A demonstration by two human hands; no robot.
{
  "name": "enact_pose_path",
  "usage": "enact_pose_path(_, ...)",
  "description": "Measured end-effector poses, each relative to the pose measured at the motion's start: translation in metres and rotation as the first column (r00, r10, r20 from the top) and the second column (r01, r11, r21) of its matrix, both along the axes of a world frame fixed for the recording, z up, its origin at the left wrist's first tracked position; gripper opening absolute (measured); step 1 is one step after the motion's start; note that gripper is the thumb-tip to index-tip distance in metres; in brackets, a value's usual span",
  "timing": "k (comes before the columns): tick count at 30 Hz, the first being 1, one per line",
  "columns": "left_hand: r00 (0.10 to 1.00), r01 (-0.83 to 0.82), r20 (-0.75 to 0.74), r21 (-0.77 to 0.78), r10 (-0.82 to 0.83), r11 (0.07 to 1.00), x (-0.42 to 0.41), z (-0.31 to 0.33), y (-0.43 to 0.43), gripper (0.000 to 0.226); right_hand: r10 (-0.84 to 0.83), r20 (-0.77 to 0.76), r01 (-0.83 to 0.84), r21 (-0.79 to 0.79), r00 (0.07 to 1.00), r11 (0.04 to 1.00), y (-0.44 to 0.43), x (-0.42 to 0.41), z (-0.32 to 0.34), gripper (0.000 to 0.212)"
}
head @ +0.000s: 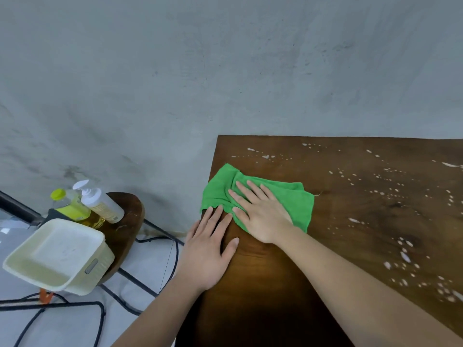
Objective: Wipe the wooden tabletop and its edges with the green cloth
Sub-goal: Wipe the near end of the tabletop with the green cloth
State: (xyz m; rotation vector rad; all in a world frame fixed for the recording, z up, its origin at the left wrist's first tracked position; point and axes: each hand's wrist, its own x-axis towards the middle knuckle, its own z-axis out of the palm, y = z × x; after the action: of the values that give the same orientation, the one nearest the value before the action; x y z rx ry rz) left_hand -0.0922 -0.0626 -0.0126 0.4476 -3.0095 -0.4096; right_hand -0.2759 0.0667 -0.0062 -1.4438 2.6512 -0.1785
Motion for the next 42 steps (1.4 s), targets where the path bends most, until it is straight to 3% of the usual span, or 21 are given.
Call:
enact_pose_path(5, 1.000, 0.004, 0.004, 0.032, -0.004, 0.999, -0.023, 0.000, -0.017, 0.075, 0.007, 0.005, -0.006, -0.011, 1.000, 1.000, -0.033, -0.035, 0.005, 0.069)
enact_pose_path(14, 0.999, 0.042, -0.004, -0.004, -0.042, 0.999, -0.071, -0.001, -0.036, 0.072, -0.132, 0.040, 0.132, 0.016, 0.990, 0.991, -0.083, -0.127, 0.012, 0.071)
enact_pose_path(23, 0.999, 0.054, -0.004, -0.014, -0.054, 0.998, -0.078, -0.006, -0.039, 0.074, -0.307, 0.042, 0.306, 0.029, 0.951, 0.952, -0.040, -0.174, 0.021, 0.078)
enact_pose_path(29, 0.998, 0.061, 0.023, -0.006, -0.061, 0.998, -0.079, -0.004, -0.041, 0.079, -0.550, 0.027, 0.549, 0.025, 0.835, 0.835, 0.042, -0.191, 0.024, 0.077)
enact_pose_path(35, 0.998, 0.069, 0.010, -0.021, -0.069, 0.997, -0.081, -0.007, -0.042, 0.081, -0.798, 0.046, 0.796, 0.054, 0.601, 0.603, 0.073, -0.176, 0.026, 0.087)
enact_pose_path(37, 0.998, 0.070, 0.004, -0.030, -0.070, 0.997, -0.081, -0.008, -0.042, 0.082, -0.796, 0.043, 0.794, 0.055, 0.604, 0.605, 0.070, -0.159, 0.024, 0.089)
enact_pose_path(42, 0.997, 0.076, 0.015, -0.064, -0.075, 0.995, -0.083, -0.010, -0.043, 0.086, -0.702, 0.028, 0.701, 0.048, 0.711, 0.712, 0.070, -0.103, 0.016, 0.092)
